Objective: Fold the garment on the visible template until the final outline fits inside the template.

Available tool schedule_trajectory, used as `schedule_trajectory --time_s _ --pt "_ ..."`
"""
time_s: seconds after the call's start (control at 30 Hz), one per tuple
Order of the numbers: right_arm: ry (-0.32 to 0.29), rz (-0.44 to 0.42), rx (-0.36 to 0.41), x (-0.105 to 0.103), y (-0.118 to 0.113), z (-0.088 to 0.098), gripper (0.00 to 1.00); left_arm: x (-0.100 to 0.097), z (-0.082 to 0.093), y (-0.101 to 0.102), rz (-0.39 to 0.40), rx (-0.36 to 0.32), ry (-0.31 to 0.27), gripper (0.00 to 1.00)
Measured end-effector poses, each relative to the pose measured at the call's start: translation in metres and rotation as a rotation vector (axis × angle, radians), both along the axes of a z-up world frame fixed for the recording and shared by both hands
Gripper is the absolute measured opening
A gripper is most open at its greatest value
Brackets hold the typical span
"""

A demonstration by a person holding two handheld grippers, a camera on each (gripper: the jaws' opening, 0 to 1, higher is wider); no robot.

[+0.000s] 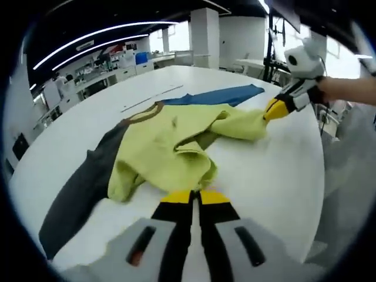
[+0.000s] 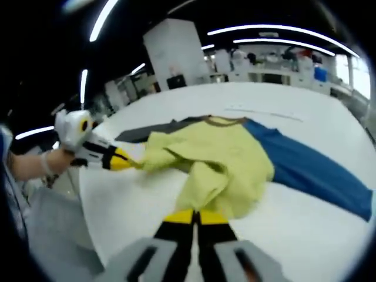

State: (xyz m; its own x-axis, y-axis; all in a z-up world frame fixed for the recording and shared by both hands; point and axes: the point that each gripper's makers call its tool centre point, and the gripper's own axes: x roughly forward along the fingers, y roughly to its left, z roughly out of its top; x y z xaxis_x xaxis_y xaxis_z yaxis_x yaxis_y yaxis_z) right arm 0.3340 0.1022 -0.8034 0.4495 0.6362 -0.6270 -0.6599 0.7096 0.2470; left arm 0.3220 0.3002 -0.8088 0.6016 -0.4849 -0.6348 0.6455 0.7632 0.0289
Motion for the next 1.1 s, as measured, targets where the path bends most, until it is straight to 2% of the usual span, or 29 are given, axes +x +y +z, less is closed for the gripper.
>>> schedule_trajectory --time_s 0.53,0.87,1.1 --pt "-0.002 0.062 -0.126 -0.040 -0.028 -0.003 0.00 -0.059 -0.012 0.057 0.065 0.037 0.067 0.00" --pt "0.008 0.111 -0.189 -0.069 -0.041 -0.009 0.00 -0.082 -0.015 0.077 0.090 0.055 0.108 0.00" --pt "0.008 0.138 -0.234 -0.082 -0.049 -0.009 0.00 -0.099 -0.015 0.091 0.106 0.068 0.141 0.00"
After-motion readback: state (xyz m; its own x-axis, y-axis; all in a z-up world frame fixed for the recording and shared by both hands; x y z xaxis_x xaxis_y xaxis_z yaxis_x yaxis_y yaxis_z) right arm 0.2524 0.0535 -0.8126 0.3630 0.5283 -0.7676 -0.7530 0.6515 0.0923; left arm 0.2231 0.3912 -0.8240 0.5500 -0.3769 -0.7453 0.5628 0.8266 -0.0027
